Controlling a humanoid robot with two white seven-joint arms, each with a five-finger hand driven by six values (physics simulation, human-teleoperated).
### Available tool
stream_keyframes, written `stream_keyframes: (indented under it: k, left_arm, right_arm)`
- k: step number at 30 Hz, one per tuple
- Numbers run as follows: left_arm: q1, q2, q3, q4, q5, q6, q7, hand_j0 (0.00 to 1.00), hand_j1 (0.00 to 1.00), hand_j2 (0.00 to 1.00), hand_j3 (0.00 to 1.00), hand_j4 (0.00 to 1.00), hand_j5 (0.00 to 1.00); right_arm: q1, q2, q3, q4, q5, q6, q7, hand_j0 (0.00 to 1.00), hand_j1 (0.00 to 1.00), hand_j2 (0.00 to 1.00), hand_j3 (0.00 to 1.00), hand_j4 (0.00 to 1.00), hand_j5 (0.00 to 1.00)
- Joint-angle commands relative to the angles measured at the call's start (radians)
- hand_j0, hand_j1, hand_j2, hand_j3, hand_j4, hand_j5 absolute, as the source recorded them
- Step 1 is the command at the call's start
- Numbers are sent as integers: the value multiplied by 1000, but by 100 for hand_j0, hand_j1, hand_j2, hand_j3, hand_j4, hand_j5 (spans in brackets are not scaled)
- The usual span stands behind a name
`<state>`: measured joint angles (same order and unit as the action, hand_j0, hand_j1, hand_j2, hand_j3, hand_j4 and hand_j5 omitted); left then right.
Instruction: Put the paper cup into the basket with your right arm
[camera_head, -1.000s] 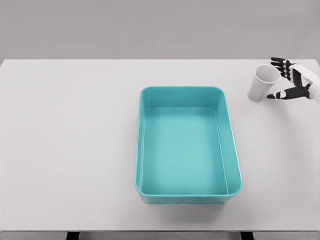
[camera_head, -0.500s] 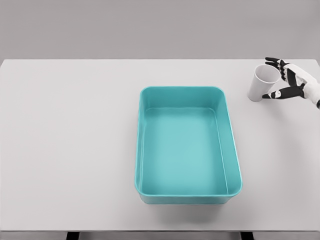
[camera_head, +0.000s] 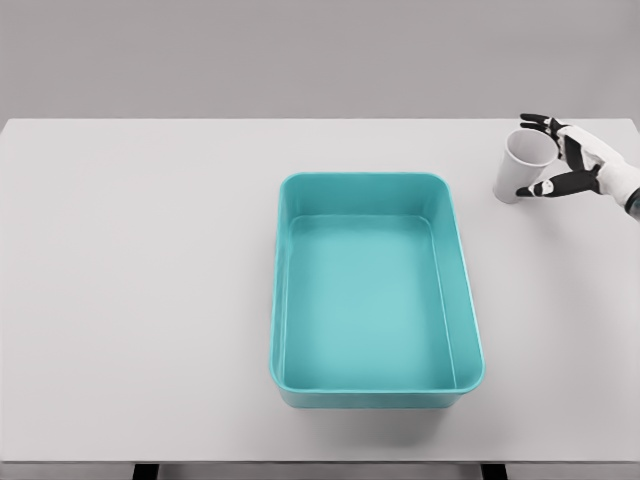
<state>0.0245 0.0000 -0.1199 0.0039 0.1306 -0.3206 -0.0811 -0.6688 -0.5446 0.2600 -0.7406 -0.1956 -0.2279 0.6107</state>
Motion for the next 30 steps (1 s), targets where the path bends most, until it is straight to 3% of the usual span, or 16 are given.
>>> stream_keyframes:
  k: [1,12,23,30]
  left_arm:
    - [0,0,0,-1,1,0,0,100,100,100,100,100,100]
    - [0,0,0,-1,1,0,0,100,100,100,100,100,100]
    - [0,0,0,1,1,0,0,100,100,100,100,100,100]
    - [0,0,0,-1,0,0,0,100,100,100,100,100,100]
  right_arm:
    - [0,0,2,-3,-5,1,0,100,100,100,100,100,100]
    - [0,-1,13,-17,-5,-4,0,100,100,100,100,100,100]
    - [0,-3,21,-22,-4,-8,0,75,75,75,75,75,75]
    - [0,-6,21,-40,-2,-11,0,73,73,73,73,73,73]
